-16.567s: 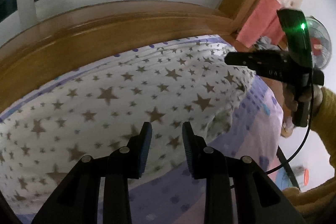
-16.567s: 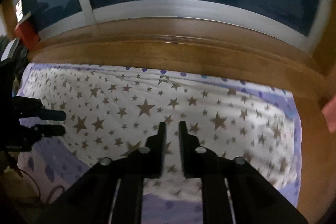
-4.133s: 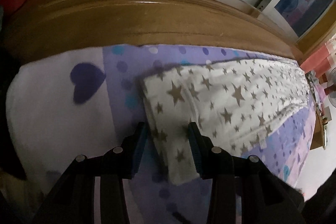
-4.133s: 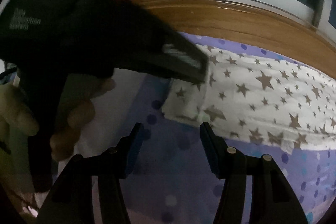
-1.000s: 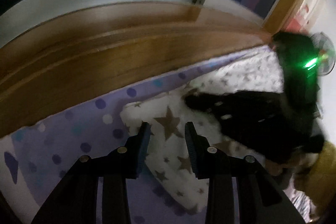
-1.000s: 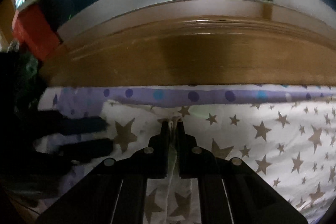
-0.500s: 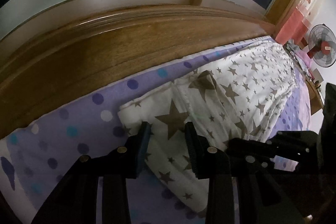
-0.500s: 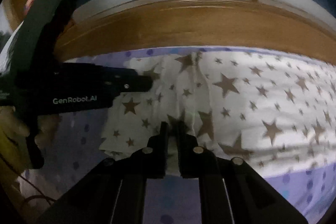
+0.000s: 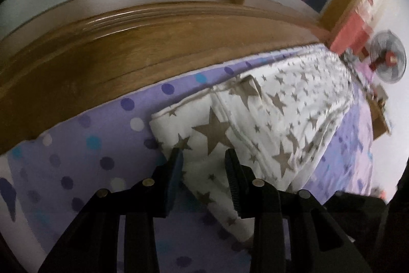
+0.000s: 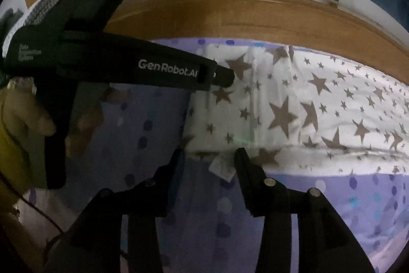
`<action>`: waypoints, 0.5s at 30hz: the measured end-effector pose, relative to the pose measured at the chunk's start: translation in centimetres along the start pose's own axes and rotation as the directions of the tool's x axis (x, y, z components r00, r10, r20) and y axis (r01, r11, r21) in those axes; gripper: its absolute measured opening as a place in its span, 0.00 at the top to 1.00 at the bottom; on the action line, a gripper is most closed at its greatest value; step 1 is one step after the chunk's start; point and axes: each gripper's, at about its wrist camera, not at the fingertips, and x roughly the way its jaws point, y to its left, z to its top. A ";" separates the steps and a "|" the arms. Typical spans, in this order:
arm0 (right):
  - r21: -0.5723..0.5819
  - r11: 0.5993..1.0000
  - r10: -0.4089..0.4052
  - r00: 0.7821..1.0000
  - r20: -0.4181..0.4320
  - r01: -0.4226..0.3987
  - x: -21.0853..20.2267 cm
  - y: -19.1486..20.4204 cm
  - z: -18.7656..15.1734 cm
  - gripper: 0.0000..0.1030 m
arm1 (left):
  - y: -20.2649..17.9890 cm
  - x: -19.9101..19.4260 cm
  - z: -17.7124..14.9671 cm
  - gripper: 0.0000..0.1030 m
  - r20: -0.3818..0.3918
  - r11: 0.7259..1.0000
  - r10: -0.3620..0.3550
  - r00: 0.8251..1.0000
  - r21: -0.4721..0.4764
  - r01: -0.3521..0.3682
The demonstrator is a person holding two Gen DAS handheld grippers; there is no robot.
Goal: Organize soft objects
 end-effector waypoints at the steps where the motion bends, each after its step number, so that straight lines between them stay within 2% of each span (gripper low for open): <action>1: 0.000 1.000 -0.007 1.000 -0.011 0.007 -0.2 0.0 -0.2 0.60 | 0.0 -0.3 -0.1 0.67 -0.007 1.000 0.009 1.000 -0.007 -0.009; 3: 0.001 0.999 -0.038 0.999 -0.015 0.038 -1.1 0.2 -0.7 0.60 | 0.5 -1.5 -0.3 0.67 0.013 0.999 0.007 1.000 -0.050 -0.006; 5: -0.031 0.996 -0.082 0.996 0.035 0.084 -2.3 1.1 -0.9 0.60 | 1.6 -2.9 -0.6 0.66 0.068 0.994 -0.043 0.997 -0.102 0.050; 7: -0.073 0.988 -0.128 0.988 0.084 0.134 -3.0 2.3 -0.8 0.56 | 2.7 -3.4 -0.5 0.60 0.083 0.984 -0.083 0.993 -0.148 0.094; 9: -0.113 0.980 -0.154 0.982 0.106 0.166 -2.4 3.5 -0.5 0.46 | 3.9 -3.1 -0.3 0.56 0.065 0.972 -0.121 0.990 -0.195 0.132; 12: -0.163 0.965 -0.187 0.975 0.120 0.205 -0.9 5.1 0.1 0.46 | 4.8 -2.3 -0.2 0.56 0.039 0.961 -0.154 0.987 -0.225 0.159; 15: -0.186 0.954 -0.220 0.971 0.094 0.234 1.3 5.9 1.2 0.47 | 5.1 -0.8 -0.1 0.56 0.017 0.955 -0.159 0.987 -0.251 0.158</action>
